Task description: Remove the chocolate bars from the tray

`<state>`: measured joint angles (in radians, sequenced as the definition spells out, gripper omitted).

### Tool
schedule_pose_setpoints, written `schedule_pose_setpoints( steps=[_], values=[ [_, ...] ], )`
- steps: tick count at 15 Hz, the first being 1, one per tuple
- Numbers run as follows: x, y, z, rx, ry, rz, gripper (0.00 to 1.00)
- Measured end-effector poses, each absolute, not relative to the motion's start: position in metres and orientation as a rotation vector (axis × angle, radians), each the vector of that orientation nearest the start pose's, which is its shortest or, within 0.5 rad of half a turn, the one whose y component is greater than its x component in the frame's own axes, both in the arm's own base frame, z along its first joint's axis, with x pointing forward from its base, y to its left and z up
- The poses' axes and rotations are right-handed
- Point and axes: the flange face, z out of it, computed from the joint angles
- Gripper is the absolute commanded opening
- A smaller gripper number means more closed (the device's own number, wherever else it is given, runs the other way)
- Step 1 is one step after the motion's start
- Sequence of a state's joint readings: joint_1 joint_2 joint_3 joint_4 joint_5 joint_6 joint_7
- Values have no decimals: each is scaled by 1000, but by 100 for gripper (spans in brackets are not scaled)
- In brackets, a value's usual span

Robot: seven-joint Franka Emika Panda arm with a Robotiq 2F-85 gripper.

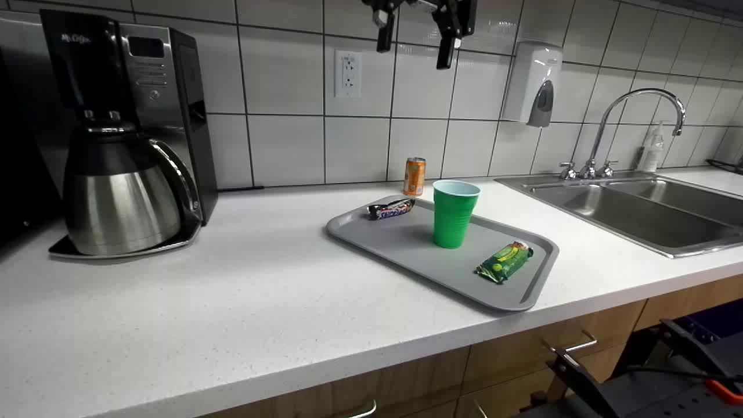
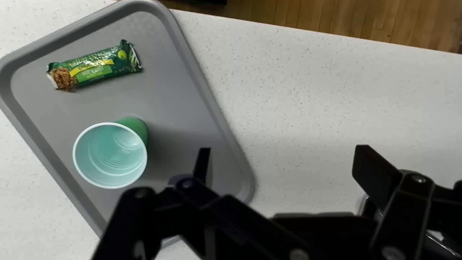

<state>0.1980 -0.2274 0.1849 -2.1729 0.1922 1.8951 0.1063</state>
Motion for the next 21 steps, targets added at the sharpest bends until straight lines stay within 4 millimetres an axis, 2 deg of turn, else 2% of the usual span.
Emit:
schedule_pose_setpoints(
  steps=[21],
  values=[
    [442,197,480,-2999,-305,110,100]
  ],
)
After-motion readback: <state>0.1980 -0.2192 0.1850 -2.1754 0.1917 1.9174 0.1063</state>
